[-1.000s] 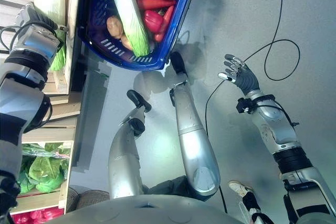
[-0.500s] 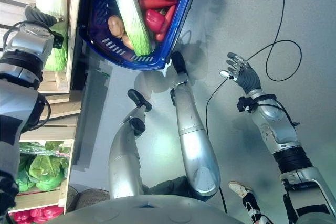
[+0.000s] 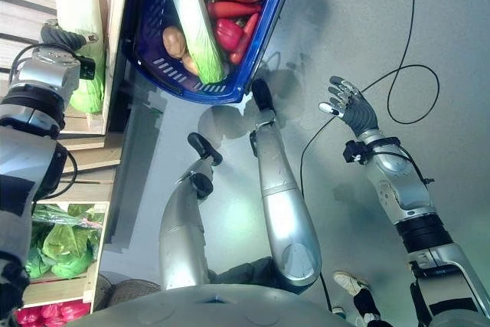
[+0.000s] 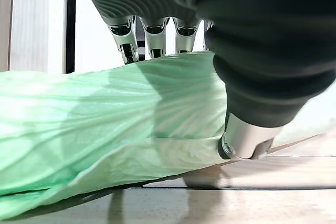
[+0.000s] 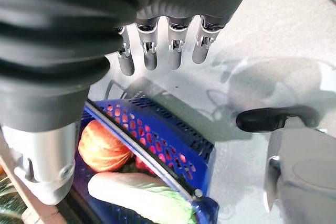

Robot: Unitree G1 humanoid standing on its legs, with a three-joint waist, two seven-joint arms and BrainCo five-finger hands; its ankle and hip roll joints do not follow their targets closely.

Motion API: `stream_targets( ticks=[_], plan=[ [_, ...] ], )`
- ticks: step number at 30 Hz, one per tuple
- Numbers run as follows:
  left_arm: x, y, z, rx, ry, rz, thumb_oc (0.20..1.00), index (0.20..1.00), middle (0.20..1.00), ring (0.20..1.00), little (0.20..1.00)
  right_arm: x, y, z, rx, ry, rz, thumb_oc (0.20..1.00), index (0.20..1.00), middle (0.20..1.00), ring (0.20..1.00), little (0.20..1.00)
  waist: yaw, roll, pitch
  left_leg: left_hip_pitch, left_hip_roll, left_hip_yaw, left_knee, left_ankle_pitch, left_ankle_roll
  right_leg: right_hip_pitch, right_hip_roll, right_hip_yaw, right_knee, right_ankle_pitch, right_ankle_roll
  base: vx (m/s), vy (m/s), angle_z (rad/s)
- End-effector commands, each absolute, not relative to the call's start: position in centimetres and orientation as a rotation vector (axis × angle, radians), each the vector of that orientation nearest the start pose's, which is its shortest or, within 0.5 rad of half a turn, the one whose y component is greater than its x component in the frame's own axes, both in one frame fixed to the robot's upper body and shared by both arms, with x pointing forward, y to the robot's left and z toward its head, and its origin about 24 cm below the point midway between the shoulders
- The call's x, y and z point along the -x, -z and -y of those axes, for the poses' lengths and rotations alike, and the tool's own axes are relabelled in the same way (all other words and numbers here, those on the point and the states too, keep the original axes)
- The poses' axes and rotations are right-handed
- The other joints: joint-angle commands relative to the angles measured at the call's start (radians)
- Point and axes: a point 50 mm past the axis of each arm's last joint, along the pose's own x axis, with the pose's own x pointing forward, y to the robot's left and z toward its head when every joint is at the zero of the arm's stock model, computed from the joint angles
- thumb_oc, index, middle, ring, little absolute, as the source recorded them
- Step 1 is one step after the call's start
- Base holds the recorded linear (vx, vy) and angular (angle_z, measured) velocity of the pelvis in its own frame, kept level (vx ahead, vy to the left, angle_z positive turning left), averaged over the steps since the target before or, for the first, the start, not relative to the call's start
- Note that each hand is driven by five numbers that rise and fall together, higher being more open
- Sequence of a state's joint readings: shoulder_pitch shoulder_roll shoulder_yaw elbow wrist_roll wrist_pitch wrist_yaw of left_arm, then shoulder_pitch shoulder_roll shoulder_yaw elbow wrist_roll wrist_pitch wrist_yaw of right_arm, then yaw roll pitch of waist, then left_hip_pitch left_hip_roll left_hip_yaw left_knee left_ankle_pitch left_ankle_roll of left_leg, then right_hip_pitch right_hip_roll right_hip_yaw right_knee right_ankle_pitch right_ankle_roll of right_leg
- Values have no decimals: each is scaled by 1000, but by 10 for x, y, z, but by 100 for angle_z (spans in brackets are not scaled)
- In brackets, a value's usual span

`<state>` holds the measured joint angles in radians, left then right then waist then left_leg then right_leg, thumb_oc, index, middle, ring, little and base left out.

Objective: Pick up fruits and vegetables into the basket

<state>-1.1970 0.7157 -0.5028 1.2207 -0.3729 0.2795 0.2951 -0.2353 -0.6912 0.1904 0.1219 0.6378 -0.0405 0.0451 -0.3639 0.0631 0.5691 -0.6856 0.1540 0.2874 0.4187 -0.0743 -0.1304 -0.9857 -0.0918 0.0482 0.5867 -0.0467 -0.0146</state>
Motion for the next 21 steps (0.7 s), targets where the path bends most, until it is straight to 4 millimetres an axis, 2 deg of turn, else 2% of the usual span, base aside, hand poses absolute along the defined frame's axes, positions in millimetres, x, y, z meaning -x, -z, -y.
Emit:
stream_targets(
  ticks=[1, 5, 12, 16, 21],
  plan=[
    [-383, -137, -304, -369, -497, -374, 200, 200, 200, 200, 200, -284, -111, 230, 75, -185, 147, 1000, 1000, 1000, 1000, 1000, 6, -41, -49, -69, -16, -1, 42, -18, 33, 37, 19, -37, -8, -86, 43, -19, -1, 5],
    [-380, -134, -306, -369, -478, -338, 200, 200, 200, 200, 200, -282, -121, 230, 99, -202, 188, 1000, 1000, 1000, 1000, 1000, 17, -37, -49, -38, -19, -2, 28, -16, 35, 68, 8, -50, -16, -90, 45, -18, 1, 4],
    [-371, -143, -307, -387, -444, -116, 200, 200, 200, 200, 200, -275, -155, 230, 127, -224, 324, 1000, 1000, 1000, 1000, 1000, 61, -14, -49, 41, -32, -13, 0, -10, 40, 162, -23, -83, -33, -102, 54, -19, 14, 9],
    [-362, -150, -287, -413, -361, 88, 200, 200, 200, 200, 200, -269, -180, 225, 149, -241, 443, 1000, 1000, 1000, 1000, 1000, 109, 1, -49, 72, -43, -30, -11, -13, 51, 212, -36, -104, -48, -106, 60, -21, -20, 14],
    [-349, -156, -262, -484, -287, 233, 200, 200, 200, 200, 200, -266, -196, 214, 136, -259, 520, 1000, 1000, 1000, 1000, 1000, 150, 4, -49, 91, -56, -51, -13, -19, 61, 252, -41, -125, -56, -110, 65, -23, -82, 10]
  ],
)
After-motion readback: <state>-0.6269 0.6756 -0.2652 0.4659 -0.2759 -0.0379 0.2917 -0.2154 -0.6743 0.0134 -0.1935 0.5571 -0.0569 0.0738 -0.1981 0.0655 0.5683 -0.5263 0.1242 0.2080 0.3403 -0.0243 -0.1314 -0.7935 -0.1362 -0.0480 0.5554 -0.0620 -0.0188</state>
